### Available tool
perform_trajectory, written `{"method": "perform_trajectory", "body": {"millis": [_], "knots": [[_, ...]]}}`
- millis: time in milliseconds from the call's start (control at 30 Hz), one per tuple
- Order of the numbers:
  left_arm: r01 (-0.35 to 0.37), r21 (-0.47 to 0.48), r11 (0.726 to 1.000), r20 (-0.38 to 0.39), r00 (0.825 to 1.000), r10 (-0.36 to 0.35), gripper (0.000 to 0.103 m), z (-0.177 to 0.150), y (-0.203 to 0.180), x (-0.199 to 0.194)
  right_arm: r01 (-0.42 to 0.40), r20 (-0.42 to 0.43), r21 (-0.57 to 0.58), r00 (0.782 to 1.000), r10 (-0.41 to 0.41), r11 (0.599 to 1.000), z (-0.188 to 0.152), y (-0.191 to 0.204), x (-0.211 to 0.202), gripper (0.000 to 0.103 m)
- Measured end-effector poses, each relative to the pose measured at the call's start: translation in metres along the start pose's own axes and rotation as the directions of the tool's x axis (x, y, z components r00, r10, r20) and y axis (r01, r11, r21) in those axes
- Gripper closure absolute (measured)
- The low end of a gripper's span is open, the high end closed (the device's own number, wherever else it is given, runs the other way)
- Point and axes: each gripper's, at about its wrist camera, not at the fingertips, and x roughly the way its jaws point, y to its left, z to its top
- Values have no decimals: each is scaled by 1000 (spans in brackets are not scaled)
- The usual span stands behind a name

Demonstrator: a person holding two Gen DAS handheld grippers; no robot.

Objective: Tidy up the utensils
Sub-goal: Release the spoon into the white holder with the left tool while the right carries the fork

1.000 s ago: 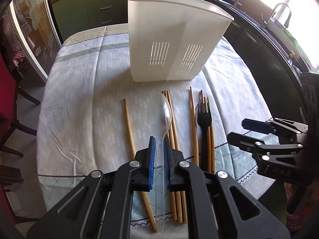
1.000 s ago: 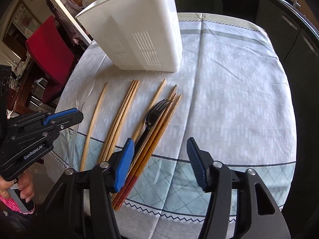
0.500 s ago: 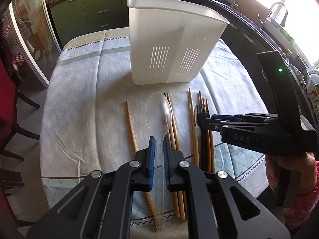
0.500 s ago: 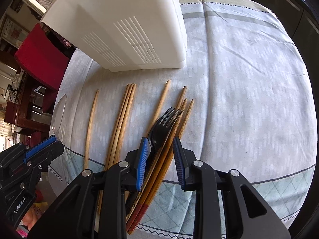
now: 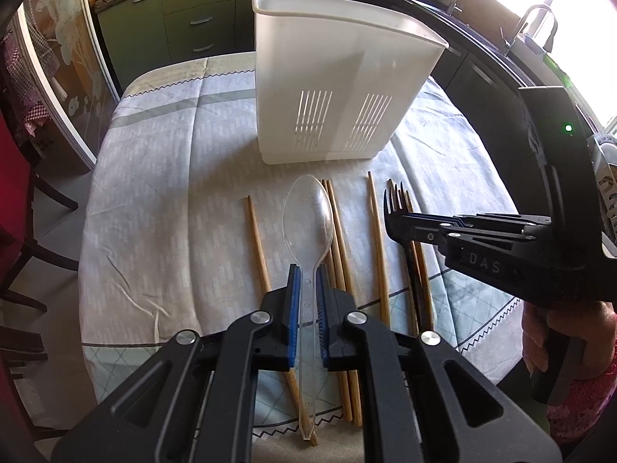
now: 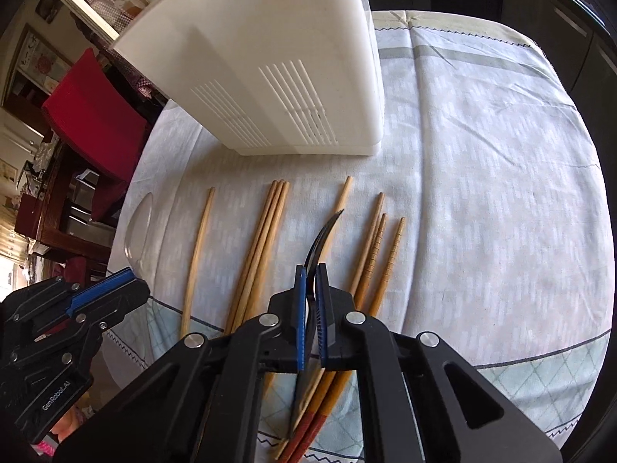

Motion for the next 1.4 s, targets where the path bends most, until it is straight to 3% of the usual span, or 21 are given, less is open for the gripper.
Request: {"method": "perform_trajectory", "body": {"millis": [167,300,400,467,600,667,867,933,1033,1233,1400], "knots": [[13,1,1000,49,999,-14,95,6,0,-20,-41,103,-30,994,44,999,-7,14,-39,98],[38,9,999,114,993,-38,95,16,-4,-44,-49,222,-72,973,63,996,-17,22,-78,98],[60,19,998,195,979,-63,95,30,-7,-70,-61,290,-108,953,90,992,-27,27,-107,98],[67,30,997,267,961,-72,95,43,-10,-89,-40,347,-137,934,86,990,-33,36,-124,98],[57,45,997,452,889,-71,95,73,-16,-128,2,444,-165,893,73,986,-39,44,-153,98],[52,51,997,536,841,-71,95,90,-19,-142,23,478,-172,876,63,985,-40,45,-162,98],[3,54,999,742,670,-42,95,128,-26,-149,52,551,-158,833,44,986,-36,42,-171,98],[3,48,999,767,641,-39,94,138,-26,-139,63,564,-156,825,36,986,-33,41,-173,98],[2,28,1000,775,632,-23,94,150,-21,-118,92,587,-154,809,17,984,-30,40,-174,98],[4,-7,1000,744,668,3,94,150,-11,-72,115,619,-152,785,4,982,-21,36,-175,98],[-40,8,999,717,696,21,93,134,-13,-51,128,655,-151,756,2,980,-11,38,-179,98]]}}
